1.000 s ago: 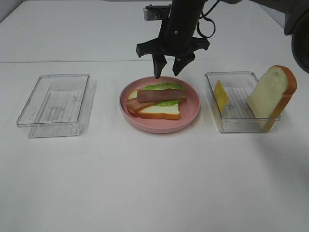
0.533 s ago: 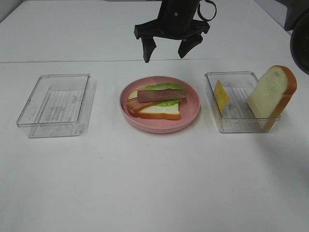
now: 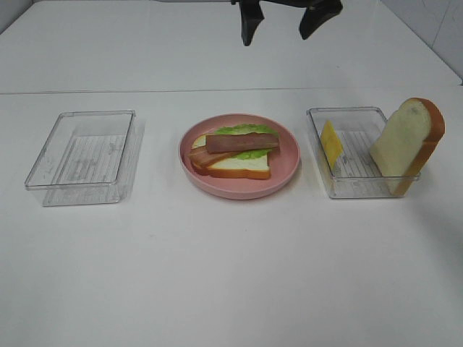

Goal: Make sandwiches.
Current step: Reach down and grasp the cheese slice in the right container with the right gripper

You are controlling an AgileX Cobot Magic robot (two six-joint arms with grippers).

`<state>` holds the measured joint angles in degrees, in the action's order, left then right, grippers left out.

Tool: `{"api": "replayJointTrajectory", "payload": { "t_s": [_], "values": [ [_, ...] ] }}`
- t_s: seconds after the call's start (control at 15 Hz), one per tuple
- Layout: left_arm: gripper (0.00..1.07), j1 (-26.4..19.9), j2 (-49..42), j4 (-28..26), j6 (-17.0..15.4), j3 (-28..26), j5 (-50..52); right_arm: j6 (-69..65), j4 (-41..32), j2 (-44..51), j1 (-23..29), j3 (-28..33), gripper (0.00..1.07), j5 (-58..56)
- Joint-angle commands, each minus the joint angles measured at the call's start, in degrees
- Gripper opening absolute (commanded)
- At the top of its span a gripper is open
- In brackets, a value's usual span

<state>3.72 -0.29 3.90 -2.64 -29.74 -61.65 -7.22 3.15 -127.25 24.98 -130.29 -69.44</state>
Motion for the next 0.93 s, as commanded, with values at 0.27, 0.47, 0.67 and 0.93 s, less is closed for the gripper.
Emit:
{"api": "replayJointTrajectory", "payload": {
  "t_s": [0.27, 0.47, 0.67, 0.93],
  "values": [
    [0.98, 0.3, -1.2, 0.2, 0.0, 0.1, 0.3, -1.0, 0.2, 6.6, -7.2, 20.4, 0.89, -7.0],
    [0.98, 0.3, -1.2, 0.2, 0.0, 0.1, 0.3, -0.7, -0.3, 6.0, -7.8, 25.4, 0.88, -6.2],
    [0.98, 0.3, -1.2, 0.2, 0.0, 0.1, 0.3, -0.6, -0.8, 3.2, -7.8, 25.6, 0.87, -5.3],
    [0.98, 0.3, -1.2, 0.2, 0.0, 0.1, 0.3, -0.5, -0.7, -1.1, -7.8, 25.6, 0.84, -4.1]
  ]
}}
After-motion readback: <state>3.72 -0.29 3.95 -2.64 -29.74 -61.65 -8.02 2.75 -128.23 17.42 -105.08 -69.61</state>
